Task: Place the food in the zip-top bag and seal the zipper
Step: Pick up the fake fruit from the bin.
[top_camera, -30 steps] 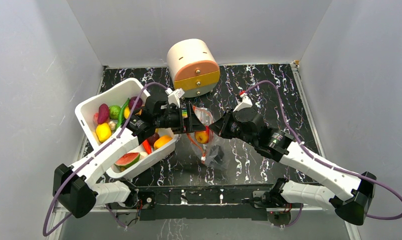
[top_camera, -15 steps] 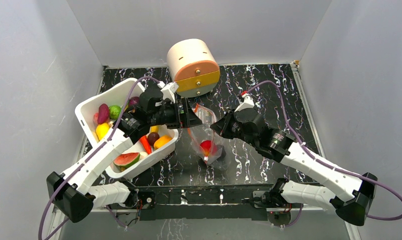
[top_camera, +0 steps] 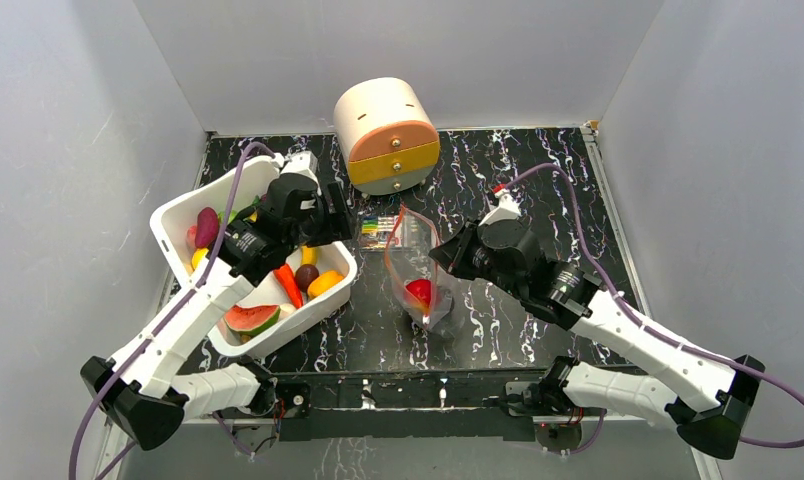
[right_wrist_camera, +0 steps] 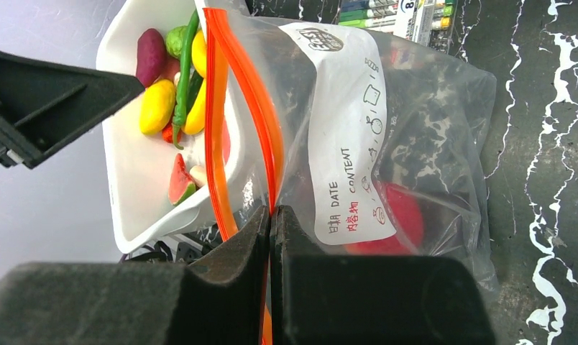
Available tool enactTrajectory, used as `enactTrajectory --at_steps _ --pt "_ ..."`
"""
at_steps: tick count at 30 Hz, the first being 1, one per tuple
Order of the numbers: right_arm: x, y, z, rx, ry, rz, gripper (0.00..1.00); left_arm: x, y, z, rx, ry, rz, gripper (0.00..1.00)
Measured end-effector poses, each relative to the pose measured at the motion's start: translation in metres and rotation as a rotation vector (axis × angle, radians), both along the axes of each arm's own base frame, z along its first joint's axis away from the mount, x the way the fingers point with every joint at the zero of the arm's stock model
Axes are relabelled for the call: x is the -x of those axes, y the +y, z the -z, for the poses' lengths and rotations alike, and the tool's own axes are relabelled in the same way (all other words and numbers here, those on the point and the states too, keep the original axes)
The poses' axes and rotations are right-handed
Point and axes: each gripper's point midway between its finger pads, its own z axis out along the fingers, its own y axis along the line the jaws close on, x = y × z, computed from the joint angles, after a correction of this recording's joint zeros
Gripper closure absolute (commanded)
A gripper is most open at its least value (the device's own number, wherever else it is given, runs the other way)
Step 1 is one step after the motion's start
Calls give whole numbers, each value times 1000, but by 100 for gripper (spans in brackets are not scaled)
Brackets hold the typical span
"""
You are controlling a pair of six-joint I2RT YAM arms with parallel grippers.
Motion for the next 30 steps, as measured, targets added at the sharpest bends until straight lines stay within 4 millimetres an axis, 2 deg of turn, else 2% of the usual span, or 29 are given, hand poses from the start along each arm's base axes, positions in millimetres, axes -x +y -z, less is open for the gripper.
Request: enactTrajectory --at_steps 5,8,13,15,26,30 --pt "2 -4 -1 -1 -2 4 100 -16 32 3 -108 -13 -127 35" --pt "2 -4 -2 1 -3 7 100 -27 53 13 -135 16 -198 36" --pt "2 -5 -1 4 0 7 100 -48 103 34 -137 91 -357 37" --pt "2 -5 -1 4 0 7 100 -54 116 42 -135 107 -399 39" --pt "2 -5 0 6 1 7 100 -84 160 100 -160 227 -515 39" --pt "3 -6 1 10 3 7 100 -88 179 120 -185 283 -563 40"
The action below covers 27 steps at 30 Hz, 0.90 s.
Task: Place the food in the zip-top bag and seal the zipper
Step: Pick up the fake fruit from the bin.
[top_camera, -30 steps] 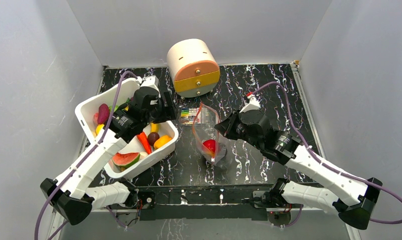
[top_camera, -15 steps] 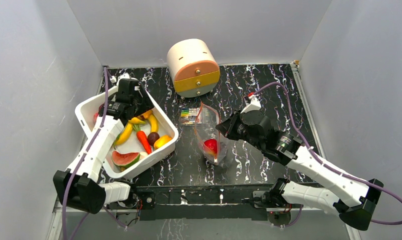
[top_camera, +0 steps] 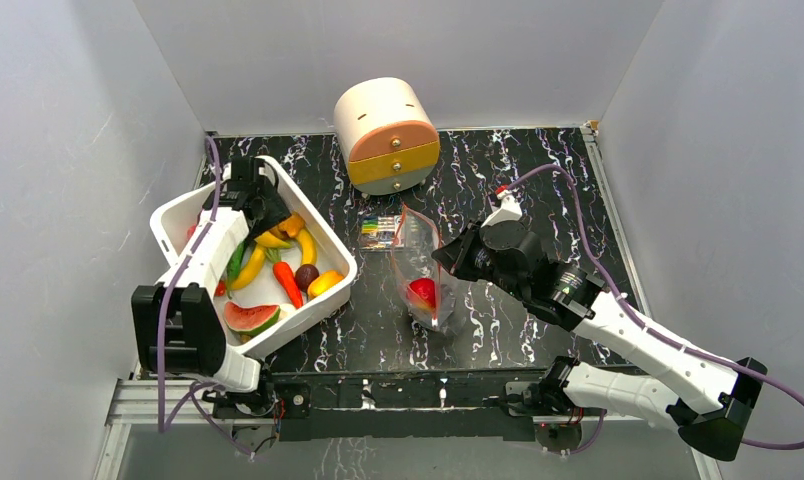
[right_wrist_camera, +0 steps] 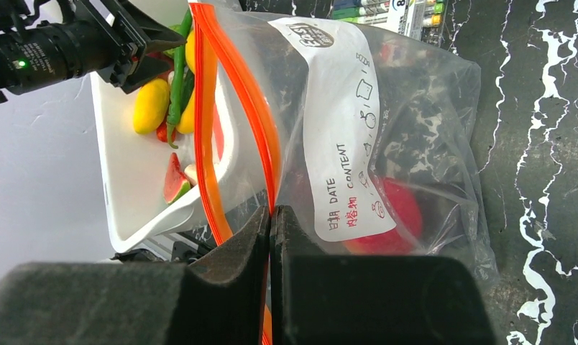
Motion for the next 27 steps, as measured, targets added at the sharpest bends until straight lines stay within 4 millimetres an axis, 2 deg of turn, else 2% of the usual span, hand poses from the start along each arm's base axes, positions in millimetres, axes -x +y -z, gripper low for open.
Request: enactTrajectory --at_steps 8,14,20,27 --pt "0 0 1 4 2 -1 100 -3 38 25 2 37 -88 42" --pt "-1 1 4 17 5 -5 100 -10 55 41 53 49 -128 45" --pt "-1 3 7 21 11 -10 100 -12 59 57 107 80 -134 45" --pt "-2 5 11 36 18 -19 100 -13 52 67 157 99 -110 45"
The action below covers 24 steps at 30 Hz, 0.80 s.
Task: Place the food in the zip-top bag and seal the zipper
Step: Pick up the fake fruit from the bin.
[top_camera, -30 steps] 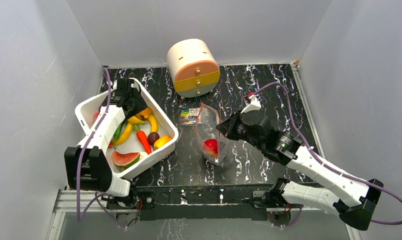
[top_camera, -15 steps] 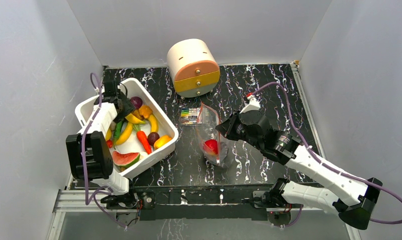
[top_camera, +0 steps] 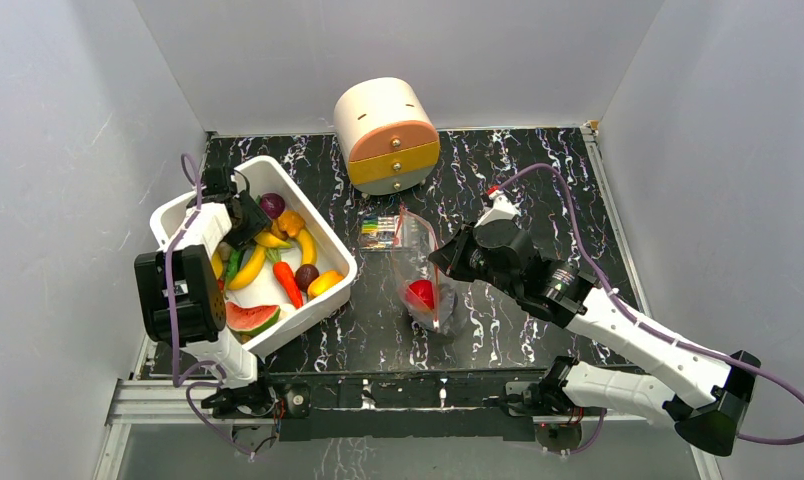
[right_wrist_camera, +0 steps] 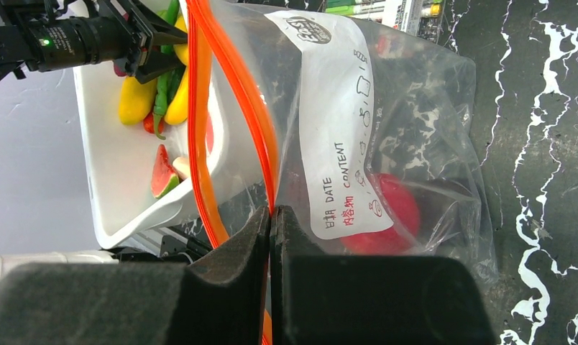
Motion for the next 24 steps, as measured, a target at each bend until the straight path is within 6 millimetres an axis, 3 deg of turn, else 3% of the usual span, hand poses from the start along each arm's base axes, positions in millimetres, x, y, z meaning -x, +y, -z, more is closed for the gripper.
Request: enactTrajectory --at_steps 3,6,11,16,17,24 --pt "0 0 0 0 0 -2 100 1 -2 4 9 11 6 49" --pt "0 0 0 0 0 -3 100 1 -2 4 14 10 9 64" --pt "2 -2 -5 -12 -10 -2 100 1 -3 3 24 7 7 74" --pt "3 -4 -7 -16 -12 -2 100 13 -7 -5 38 9 14 77" --pt "4 -4 -7 -16 -12 -3 100 17 -9 -17 39 -19 18 77" --pt "3 -3 -4 -10 -6 -3 100 31 -22 -45 77 -89 39 77"
